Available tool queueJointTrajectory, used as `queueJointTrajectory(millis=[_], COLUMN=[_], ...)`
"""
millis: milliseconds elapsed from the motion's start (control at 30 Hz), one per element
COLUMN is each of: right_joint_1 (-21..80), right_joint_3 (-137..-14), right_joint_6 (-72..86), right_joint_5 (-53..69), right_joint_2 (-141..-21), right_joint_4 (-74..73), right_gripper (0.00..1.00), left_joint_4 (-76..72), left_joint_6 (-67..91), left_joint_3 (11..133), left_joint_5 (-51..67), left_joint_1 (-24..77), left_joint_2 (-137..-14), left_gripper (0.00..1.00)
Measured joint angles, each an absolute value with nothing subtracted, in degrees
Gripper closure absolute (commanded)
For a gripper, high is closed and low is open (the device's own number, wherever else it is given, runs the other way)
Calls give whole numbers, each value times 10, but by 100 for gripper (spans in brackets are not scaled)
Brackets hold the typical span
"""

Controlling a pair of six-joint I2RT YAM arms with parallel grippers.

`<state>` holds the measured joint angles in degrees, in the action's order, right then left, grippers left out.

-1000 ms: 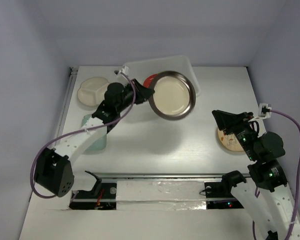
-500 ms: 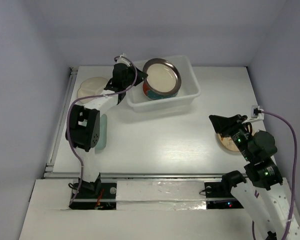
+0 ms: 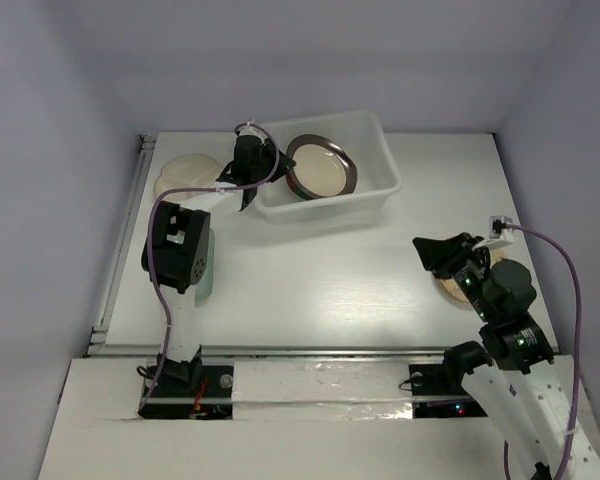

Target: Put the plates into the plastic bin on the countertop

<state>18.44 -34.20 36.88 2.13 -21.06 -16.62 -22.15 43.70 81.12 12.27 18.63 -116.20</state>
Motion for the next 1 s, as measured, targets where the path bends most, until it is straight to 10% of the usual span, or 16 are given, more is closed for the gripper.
queueJointTrajectory(millis=[367, 733, 833, 1000], right_joint_1=[184, 184, 186, 274], right_joint_3=[-339, -338, -329, -331], right_joint_6=[375, 382, 390, 407], right_joint_5=[-17, 29, 58, 51], right_joint_2=[-203, -262, -297, -383], right_joint_4=[-176, -144, -109, -41], right_gripper=[62, 97, 100, 100], left_joint_4=[-189, -155, -165, -186], left_joint_6=[380, 311, 308, 321], left_joint_3=[811, 789, 762, 662], left_joint_5=[51, -18, -24, -23], left_joint_1=[192, 227, 234, 247], left_joint_2=[-1159, -1016, -933, -780], left_gripper=[40, 35, 45, 98])
